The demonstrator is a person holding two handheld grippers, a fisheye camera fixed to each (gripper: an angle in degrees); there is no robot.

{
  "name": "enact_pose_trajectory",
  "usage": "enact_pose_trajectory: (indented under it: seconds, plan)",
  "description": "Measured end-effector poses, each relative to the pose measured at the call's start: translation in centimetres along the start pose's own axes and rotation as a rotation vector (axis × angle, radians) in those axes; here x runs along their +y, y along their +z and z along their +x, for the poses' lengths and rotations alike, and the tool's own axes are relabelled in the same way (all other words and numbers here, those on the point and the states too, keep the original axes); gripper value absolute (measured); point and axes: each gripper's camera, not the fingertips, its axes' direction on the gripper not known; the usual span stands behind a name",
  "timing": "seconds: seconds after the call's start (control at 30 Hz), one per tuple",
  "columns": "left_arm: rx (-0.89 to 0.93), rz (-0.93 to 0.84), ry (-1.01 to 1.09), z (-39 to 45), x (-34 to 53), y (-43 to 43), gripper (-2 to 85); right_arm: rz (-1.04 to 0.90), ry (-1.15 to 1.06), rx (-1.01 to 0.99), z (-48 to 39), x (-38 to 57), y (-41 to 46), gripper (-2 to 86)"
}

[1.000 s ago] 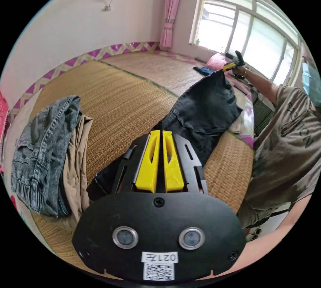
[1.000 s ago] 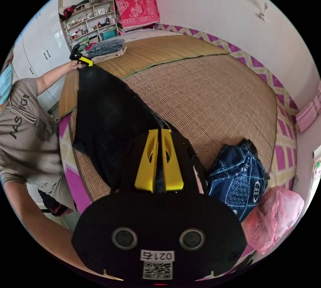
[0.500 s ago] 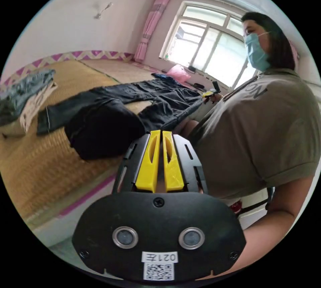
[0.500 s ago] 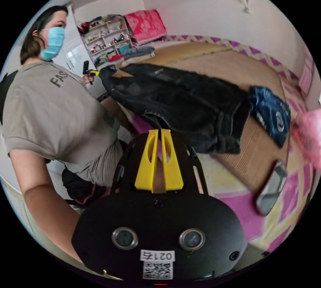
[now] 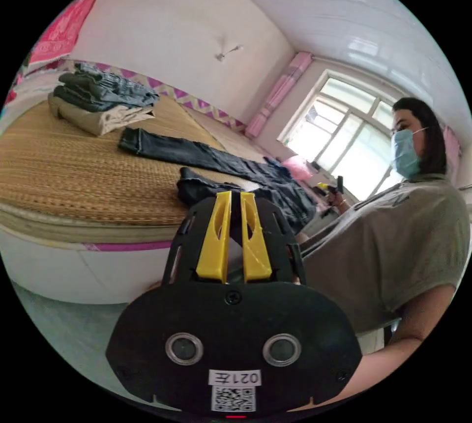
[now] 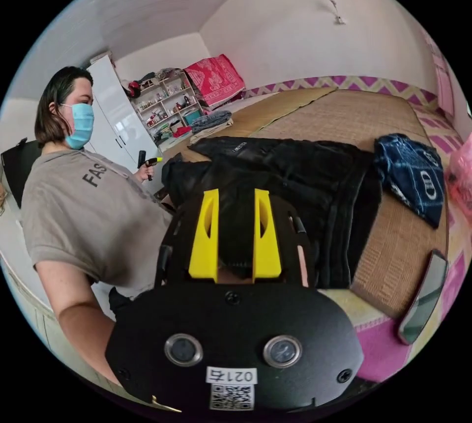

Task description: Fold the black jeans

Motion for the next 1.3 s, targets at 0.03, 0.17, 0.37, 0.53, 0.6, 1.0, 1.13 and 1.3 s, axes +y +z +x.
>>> enact_pose_trajectory:
  seconds: [0.03,0.17,0.37,0.53,0.6,1.0,1.13,1.3]
  plan:
    - [-0.080,-0.039,0.025,1.4,-0.7,0.4,7.0,0.001,-0.016,-0.006,-0.2,-2.8,1.0,10.3]
    - [-0.229,-0.150,0.184,9.5,-3.1,4.6,15.4,0.057,-0.078,-0.109,-1.2,-10.6,5.1,8.4]
    - [-0.551,-0.260,0.222,17.8,-3.3,9.6,17.7,0.092,-0.099,-0.218,-2.4,-16.4,10.1,6.5]
    - [-0.695,-0.161,0.157,18.3,-1.4,6.5,4.3,0.037,-0.098,-0.238,-4.1,-17.1,12.6,5.8]
    - [-0.675,-0.049,0.106,17.7,-1.3,2.4,1.1,0.039,-0.085,-0.243,-4.7,-16.8,12.4,5.3]
    - [-0.224,0.414,-0.341,4.2,9.9,-18.2,-1.0,0.193,-0.002,-0.249,-7.2,-14.5,7.9,-0.5]
    - [-0.100,0.439,-0.629,-1.1,15.7,-18.6,-1.0,0.188,0.006,-0.268,-7.8,-14.0,8.4,-0.6]
    - [-0.056,0.477,-0.317,1.5,6.6,-21.4,-1.0,0.194,0.022,-0.284,-7.6,-13.8,8.0,-0.6]
